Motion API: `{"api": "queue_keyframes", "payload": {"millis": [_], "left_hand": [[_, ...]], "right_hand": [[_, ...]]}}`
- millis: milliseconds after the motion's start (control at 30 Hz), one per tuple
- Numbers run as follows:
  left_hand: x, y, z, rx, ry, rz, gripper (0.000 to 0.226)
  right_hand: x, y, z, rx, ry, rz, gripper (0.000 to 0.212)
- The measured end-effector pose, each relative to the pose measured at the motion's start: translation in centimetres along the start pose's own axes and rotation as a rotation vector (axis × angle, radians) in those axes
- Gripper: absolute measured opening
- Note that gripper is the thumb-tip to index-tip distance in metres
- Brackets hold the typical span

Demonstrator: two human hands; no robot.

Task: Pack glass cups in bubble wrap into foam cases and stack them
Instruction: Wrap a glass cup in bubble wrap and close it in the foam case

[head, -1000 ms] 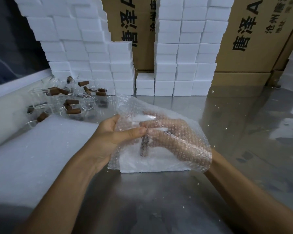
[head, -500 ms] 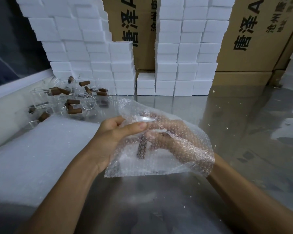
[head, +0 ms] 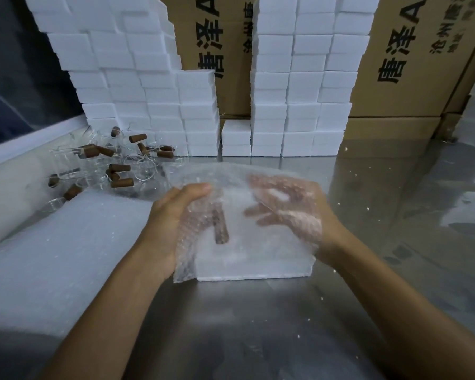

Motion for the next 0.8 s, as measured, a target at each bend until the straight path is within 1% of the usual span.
{"api": "queue_keyframes", "payload": {"millis": [33, 100, 133, 167, 200, 233, 267, 300, 333, 367, 400, 467, 533, 633, 700, 800], "left_hand": [[0.3, 0.0, -0.3, -0.114, -0.03, -0.021, 0.06], [0.7, 0.1, -0.6, -0.263, -0.08, -0.017, 0.04], [0.9, 0.0, -0.7, -0.31, -0.099, -0.003, 0.033], [0.9, 0.0, -0.7, -0.351, -0.116, 0.014, 0.03], [0.9, 0.1, -0.7, -0.384, -0.123, 0.037, 0.03], [0.9, 0.1, -0.6, -0.403, -0.131, 0.057, 0.031], [1.0, 0.1, -0.5, -0.416, -0.14, 0.073, 0.029], [1.0, 0.0, -0.3, -0.427, -0.154, 0.077, 0.025], [0.9, -0.1, 0.0, -0.438, -0.17, 0.074, 0.024], [0.8, -0.2, 0.3, -0.437, -0.183, 0.067, 0.027], [0.8, -0.5, 0.7, -0.423, -0.189, 0.065, 0.034], [0.6, -0.8, 1.5, -0.363, -0.186, 0.074, 0.052], [0.7, -1.2, 2.1, -0.3, -0.179, 0.075, 0.058], [0.6, -1.8, 2.5, -0.232, -0.139, 0.06, 0.057], [0.6, -2.2, 2.7, -0.174, -0.122, 0.044, 0.052], [0.5, -2.4, 2.9, -0.097, -0.141, 0.033, 0.054]], "right_hand": [[-0.1, 0.0, -1.0, 0.027, 0.14, -0.013, 0.013], [-0.2, 0.4, -3.2, -0.075, 0.449, -0.013, 0.007], [-0.2, 0.7, -3.9, -0.062, 0.538, 0.018, 0.003], [-0.2, 1.1, -4.1, -0.014, 0.574, 0.071, 0.019], [-0.1, 1.8, -3.9, 0.074, 0.53, 0.146, 0.04], [-0.3, 2.2, -3.2, 0.167, 0.45, 0.222, 0.061], [-0.4, 2.5, -2.3, 0.262, 0.351, 0.285, 0.074], [-0.5, 2.6, -1.1, 0.352, 0.249, 0.337, 0.079], [-0.7, 2.8, -0.1, 0.414, 0.171, 0.372, 0.079], [-0.9, 2.9, 0.8, 0.467, 0.127, 0.397, 0.075], [-1.0, 2.9, 1.5, 0.494, 0.116, 0.401, 0.068], [-1.1, 3.0, 2.2, 0.514, 0.158, 0.372, 0.046], [-1.0, 2.8, 1.8, 0.478, 0.276, 0.313, 0.021], [-0.8, 2.4, 0.4, 0.313, 0.441, 0.176, 0.001], [-0.8, 2.1, -0.3, 0.163, 0.498, 0.11, 0.007], [-0.8, 1.4, -0.6, 0.083, 0.546, 0.026, 0.005]]}}
Point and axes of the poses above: each hand's wrist, its own x-axis towards the middle knuckle, its own z-axis out of the palm, y = z × x, the point moved 4 cm from there along x, towards the middle knuckle, and after that the axes turned 14 degrees about -z, right-handed, at the moved point
